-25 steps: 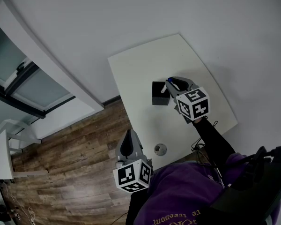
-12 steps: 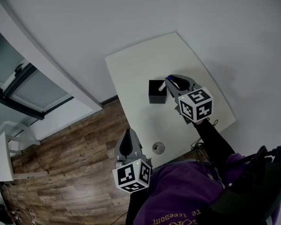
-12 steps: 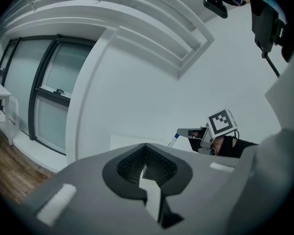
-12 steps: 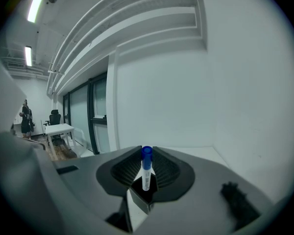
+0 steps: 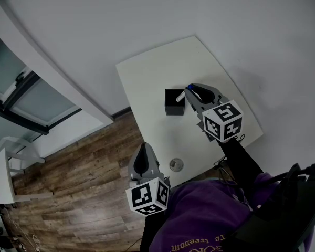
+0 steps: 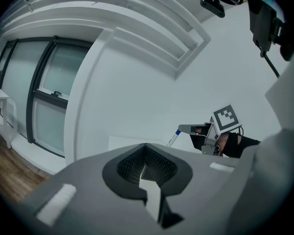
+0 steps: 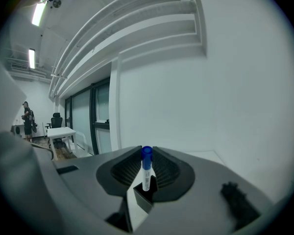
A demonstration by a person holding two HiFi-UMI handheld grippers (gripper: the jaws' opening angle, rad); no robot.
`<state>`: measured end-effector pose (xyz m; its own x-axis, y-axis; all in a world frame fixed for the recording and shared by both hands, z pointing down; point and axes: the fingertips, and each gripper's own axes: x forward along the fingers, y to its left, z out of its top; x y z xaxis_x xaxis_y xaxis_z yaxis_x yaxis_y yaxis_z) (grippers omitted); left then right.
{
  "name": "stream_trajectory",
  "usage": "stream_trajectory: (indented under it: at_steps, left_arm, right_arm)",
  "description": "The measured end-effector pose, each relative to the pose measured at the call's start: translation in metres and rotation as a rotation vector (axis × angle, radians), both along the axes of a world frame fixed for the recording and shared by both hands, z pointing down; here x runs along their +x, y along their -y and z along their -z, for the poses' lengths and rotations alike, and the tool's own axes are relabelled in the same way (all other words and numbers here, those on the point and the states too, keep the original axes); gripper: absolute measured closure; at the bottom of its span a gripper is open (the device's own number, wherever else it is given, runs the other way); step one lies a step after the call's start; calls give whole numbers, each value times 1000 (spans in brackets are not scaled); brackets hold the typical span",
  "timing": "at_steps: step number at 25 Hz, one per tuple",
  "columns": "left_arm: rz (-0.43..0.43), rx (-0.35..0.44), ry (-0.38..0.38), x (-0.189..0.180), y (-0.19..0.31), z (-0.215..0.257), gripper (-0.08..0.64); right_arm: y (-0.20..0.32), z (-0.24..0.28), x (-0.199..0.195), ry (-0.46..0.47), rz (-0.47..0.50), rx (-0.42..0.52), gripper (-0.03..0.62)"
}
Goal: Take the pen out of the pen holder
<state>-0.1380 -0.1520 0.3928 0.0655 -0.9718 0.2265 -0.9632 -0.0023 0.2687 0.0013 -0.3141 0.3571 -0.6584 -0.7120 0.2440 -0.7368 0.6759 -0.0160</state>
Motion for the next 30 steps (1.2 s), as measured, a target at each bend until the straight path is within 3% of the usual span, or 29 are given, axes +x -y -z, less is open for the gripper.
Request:
stream_trajectory:
  at_steps: [19, 30]
  left_arm:
    - [-19, -9, -1, 8, -1, -4, 554]
    - [-13, -14, -9, 4, -3, -3, 554]
  right_arm:
    - [-31, 12, 19, 98, -17, 1, 518]
    - [-38, 11, 25, 100, -33, -18, 518]
